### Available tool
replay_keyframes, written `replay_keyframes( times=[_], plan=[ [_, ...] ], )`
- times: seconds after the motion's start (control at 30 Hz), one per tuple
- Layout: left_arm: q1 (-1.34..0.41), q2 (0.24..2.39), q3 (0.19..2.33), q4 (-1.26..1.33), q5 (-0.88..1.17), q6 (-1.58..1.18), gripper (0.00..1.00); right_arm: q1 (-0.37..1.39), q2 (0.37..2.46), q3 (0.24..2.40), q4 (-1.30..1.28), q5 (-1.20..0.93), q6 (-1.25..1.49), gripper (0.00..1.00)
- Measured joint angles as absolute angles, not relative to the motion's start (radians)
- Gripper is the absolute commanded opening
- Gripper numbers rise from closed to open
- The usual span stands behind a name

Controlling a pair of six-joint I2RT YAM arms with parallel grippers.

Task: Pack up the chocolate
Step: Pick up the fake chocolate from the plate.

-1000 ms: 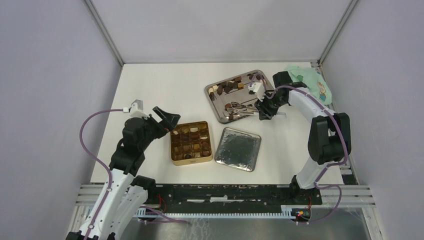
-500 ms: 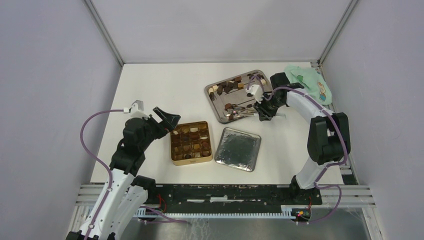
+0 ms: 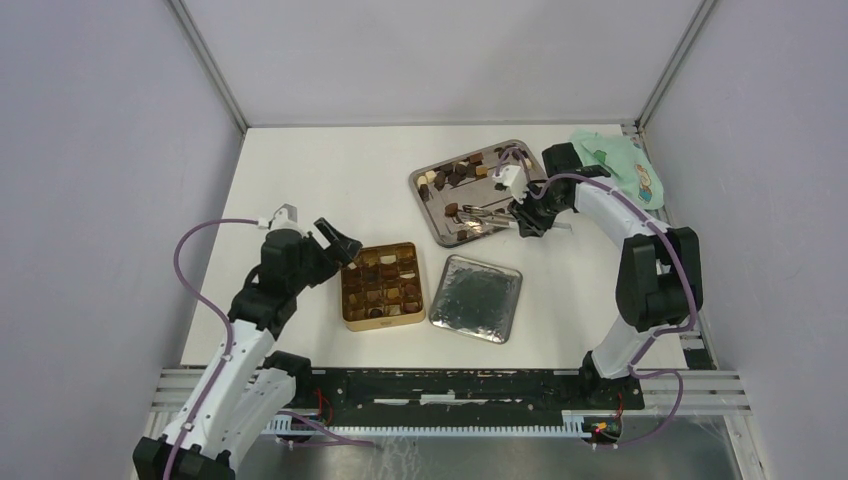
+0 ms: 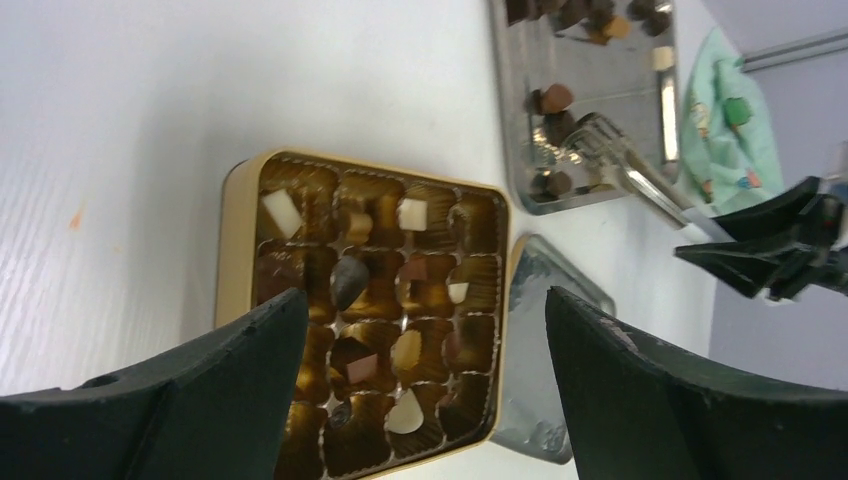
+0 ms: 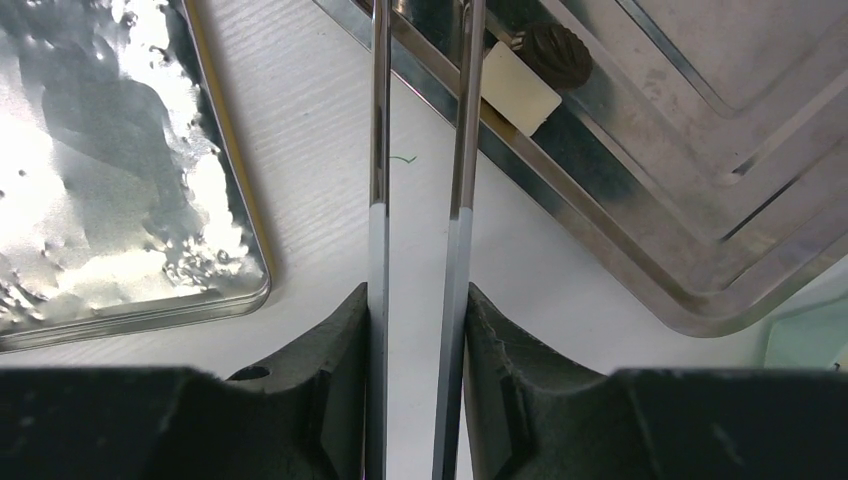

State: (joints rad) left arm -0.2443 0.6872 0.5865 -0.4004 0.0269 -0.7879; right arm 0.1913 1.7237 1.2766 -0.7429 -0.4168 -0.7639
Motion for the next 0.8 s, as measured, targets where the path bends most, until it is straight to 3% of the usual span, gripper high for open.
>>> replay_keyframes(
  times=[0.3, 0.6, 0.8],
  plan=[
    [-0.244, 0.831, 0.591, -0.498, -0.044, -0.764, 0.84, 0.175, 1.716, 1.277, -0.727, -0.417, -0.753, 0.01],
    [-0.244, 0.891, 0.600, -0.525, -0.053, -0.742, 0.84, 0.175, 1.720, 1.277, -0.727, -0.420, -0.738, 0.23],
    [-0.244, 0.889, 0.601, -0.525, -0.053, -0.739, 0.84, 0.175, 1.737, 1.277, -0.718, -0.428, -0.728, 0.32]
  ],
)
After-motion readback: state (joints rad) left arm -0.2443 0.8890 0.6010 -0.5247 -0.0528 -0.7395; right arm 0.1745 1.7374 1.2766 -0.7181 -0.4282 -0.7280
